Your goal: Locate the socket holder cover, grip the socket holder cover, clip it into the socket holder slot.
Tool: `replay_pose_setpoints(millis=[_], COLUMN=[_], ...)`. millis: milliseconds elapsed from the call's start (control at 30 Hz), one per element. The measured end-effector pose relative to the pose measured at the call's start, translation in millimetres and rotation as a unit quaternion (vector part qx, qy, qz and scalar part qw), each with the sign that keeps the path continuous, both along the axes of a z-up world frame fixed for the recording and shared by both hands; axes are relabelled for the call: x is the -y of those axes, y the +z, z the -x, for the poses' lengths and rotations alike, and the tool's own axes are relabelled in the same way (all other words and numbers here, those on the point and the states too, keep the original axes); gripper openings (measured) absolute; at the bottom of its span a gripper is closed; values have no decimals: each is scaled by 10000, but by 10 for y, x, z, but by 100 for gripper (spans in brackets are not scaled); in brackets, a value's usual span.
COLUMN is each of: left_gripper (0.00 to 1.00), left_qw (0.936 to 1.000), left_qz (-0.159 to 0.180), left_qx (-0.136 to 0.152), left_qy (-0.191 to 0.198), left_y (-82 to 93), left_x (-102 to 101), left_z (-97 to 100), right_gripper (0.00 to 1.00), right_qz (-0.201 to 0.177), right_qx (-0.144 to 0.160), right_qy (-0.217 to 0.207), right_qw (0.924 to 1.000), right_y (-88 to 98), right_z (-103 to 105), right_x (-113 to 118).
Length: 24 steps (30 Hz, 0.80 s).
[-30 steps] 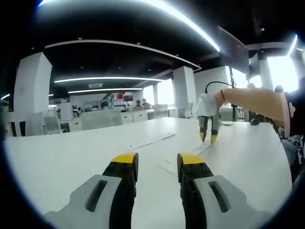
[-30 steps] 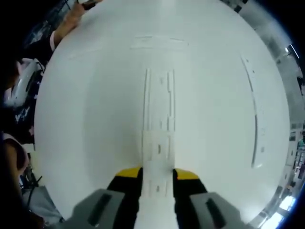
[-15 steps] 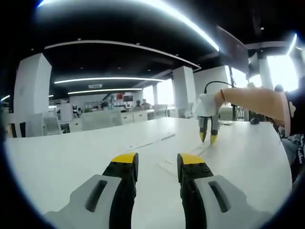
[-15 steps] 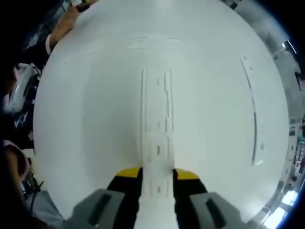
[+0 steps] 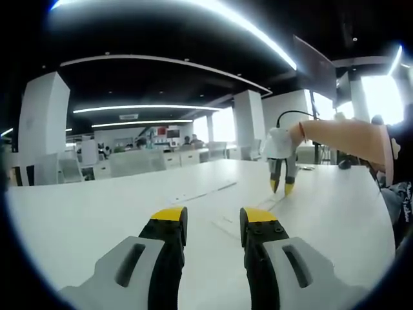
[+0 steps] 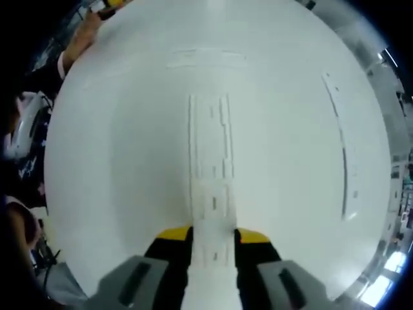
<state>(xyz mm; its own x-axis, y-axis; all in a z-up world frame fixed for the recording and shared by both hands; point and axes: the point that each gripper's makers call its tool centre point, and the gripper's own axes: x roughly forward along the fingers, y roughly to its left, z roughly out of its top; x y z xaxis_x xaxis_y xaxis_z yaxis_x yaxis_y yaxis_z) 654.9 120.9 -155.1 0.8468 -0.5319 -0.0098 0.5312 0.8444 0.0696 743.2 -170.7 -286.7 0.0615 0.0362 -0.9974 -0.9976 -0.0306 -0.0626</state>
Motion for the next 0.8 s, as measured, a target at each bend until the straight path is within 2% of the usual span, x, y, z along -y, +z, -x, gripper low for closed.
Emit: replay_pose_setpoints(millis=[100,433,800], left_gripper=[33,33,33], left_qw=[10000,10000,10000], left_qz=[3,-5,6], left_qx=[7,4,20], left_qy=[-6,-12,-30], left_y=[4,3,-1], left_x=[3,0,35], left_z=[4,-11,17], right_gripper=[31,31,31], right_qz=[72,-159,-317], right_qx=[12,175,470], right_qy=[17,-95,-443], right_qw=[10000,9997,9974], right_y=[5,200,366], right_z=[-23,-71,-105], right_x=[24,78,386])
